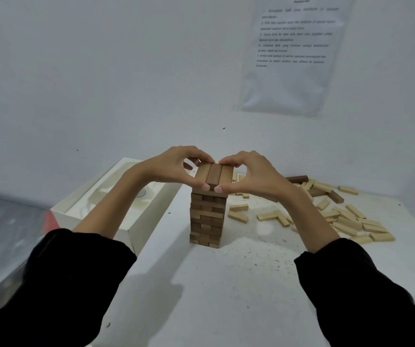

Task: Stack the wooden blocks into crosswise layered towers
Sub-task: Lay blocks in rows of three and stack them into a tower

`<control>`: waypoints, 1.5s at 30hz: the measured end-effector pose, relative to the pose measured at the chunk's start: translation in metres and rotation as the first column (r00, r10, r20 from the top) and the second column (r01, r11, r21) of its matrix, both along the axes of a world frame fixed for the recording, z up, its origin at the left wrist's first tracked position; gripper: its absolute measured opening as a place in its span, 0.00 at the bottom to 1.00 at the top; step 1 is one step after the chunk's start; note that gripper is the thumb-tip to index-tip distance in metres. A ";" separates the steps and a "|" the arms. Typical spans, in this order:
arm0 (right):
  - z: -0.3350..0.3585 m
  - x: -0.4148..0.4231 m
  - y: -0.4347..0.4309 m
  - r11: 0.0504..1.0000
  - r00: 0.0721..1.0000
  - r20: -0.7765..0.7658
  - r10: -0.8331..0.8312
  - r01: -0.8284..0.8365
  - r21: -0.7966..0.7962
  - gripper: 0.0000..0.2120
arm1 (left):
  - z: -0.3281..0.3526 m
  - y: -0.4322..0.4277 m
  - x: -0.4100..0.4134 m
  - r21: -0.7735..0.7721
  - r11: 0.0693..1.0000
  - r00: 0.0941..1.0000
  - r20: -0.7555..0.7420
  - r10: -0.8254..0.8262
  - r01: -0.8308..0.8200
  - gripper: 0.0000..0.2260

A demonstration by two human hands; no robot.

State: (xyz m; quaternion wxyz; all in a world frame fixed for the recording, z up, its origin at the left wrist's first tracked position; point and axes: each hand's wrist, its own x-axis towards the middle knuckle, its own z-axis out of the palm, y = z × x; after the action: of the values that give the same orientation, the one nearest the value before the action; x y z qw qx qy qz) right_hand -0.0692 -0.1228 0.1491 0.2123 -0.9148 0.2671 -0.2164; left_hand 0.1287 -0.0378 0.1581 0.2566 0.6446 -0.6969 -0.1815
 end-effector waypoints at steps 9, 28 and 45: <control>0.001 0.004 0.001 1.000 1.000 -0.021 -0.004 0.004 -0.021 0.31 | -0.004 -0.002 0.003 0.008 1.000 1.000 0.003 0.013 -0.014 0.34; -0.012 0.008 -0.007 0.999 1.000 -0.009 0.000 0.001 0.046 0.34 | -0.012 -0.003 0.009 0.000 1.000 1.000 -0.009 0.023 -0.023 0.34; 0.010 -0.054 -0.008 0.998 0.996 0.083 -0.017 0.013 0.056 0.31 | 0.024 -0.006 -0.032 -0.066 0.993 0.993 0.068 -0.094 0.099 0.23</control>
State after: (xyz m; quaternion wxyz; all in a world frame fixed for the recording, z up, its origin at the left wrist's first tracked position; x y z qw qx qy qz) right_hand -0.1234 -0.1305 0.1594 0.2469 -0.8966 0.2707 -0.2487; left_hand 0.0965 -0.0435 0.1824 0.2469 0.6065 -0.7411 -0.1483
